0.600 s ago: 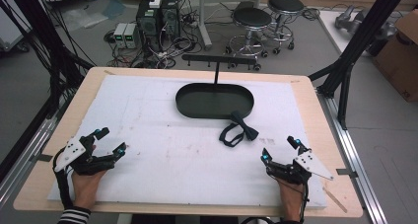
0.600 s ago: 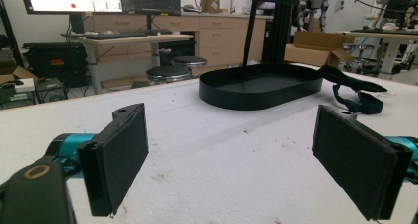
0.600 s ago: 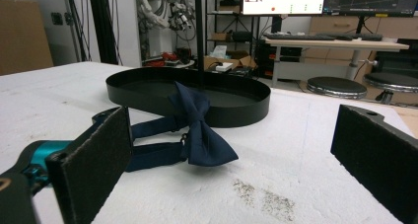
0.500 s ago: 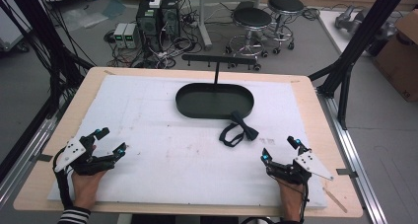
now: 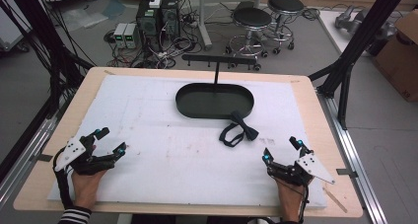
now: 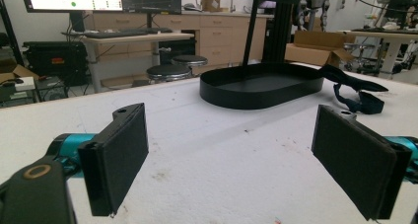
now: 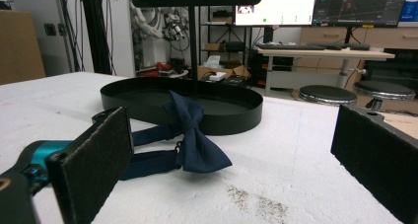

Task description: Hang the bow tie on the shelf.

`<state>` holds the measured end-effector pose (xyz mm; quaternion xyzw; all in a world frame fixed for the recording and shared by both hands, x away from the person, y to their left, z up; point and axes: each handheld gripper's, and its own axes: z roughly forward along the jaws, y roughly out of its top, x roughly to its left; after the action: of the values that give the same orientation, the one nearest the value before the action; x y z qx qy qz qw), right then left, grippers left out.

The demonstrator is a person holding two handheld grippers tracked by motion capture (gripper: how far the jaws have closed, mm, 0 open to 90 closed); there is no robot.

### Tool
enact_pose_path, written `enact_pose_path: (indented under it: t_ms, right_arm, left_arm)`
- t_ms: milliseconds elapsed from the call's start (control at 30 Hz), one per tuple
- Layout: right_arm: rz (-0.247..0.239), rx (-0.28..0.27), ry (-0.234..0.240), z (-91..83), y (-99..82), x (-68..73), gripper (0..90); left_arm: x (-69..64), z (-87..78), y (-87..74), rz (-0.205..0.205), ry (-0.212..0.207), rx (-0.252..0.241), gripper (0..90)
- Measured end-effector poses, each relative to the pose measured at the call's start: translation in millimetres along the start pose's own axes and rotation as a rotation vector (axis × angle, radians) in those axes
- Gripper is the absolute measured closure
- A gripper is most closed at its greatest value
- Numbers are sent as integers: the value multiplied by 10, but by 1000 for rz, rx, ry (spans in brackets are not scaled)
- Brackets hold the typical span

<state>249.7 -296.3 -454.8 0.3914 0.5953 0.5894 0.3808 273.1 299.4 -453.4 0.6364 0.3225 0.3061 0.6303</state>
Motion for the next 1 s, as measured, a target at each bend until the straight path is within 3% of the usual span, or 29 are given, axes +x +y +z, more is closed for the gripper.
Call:
enact_pose_path:
  t_ms: [467,600,1000]
  right_arm:
    - [-16,16,7,18,8,9,15]
    - [-38,81,26,84,75,-2,15]
    - [-112,225,155,493,583,77,40]
  left_arm:
    - [-4,-1,0,5,-2,-2,144]
    - [-5,1,0,4,-2,-3,145]
    - [-5,1,1,5,-2,0,145]
